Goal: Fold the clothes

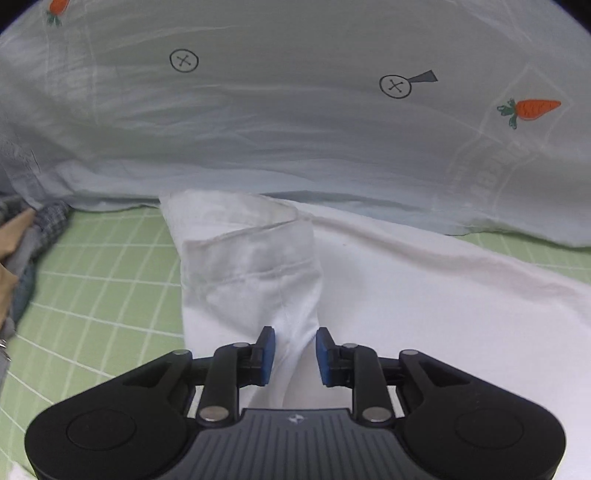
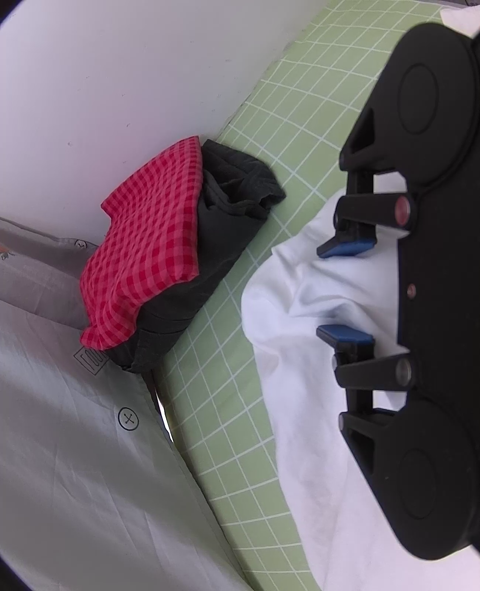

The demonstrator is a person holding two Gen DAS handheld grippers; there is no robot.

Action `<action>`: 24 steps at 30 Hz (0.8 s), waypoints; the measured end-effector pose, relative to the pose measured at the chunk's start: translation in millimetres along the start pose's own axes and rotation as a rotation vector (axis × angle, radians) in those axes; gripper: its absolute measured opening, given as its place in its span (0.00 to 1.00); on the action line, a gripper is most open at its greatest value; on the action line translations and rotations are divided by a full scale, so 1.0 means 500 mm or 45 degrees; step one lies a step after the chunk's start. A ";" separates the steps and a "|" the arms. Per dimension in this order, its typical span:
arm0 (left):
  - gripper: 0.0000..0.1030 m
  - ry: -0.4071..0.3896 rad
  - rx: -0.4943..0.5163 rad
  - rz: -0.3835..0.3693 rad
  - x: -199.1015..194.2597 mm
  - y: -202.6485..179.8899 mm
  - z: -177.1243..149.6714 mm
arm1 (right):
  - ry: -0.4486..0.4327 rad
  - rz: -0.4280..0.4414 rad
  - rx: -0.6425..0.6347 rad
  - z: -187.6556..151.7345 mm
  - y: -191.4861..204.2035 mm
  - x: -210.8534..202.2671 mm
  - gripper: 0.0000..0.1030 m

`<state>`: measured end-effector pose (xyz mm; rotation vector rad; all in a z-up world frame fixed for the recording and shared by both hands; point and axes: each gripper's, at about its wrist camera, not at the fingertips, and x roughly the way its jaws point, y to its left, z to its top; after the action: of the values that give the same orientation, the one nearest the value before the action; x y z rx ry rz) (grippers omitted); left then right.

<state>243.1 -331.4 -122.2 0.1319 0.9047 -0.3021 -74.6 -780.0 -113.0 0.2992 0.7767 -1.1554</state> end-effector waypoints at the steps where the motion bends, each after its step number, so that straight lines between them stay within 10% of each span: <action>1: 0.26 0.001 -0.042 -0.050 -0.005 0.009 -0.002 | 0.000 -0.003 -0.005 -0.001 0.002 0.000 0.39; 5: 0.32 -0.059 -0.258 -0.151 -0.057 0.068 -0.012 | 0.003 -0.019 -0.033 -0.001 0.011 0.001 0.42; 8: 0.41 -0.113 -0.271 -0.041 -0.082 0.095 -0.010 | 0.006 -0.024 -0.044 -0.002 0.015 0.002 0.45; 15: 0.57 0.015 -0.391 -0.035 -0.013 0.133 -0.009 | 0.019 -0.029 -0.062 -0.002 0.028 0.005 0.59; 17: 0.49 0.006 -0.395 -0.046 -0.006 0.127 -0.007 | 0.023 -0.028 -0.064 -0.002 0.029 0.004 0.62; 19: 0.18 0.003 -0.387 -0.024 -0.006 0.121 -0.005 | 0.027 -0.023 -0.055 -0.002 0.026 0.002 0.62; 24: 0.04 -0.083 -0.426 0.096 -0.058 0.156 -0.025 | 0.036 0.002 -0.022 -0.001 0.019 -0.005 0.63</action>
<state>241.4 -248.4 -108.2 -0.1518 0.8715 -0.0819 -66.8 -774.2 -113.0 0.3017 0.8108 -1.1447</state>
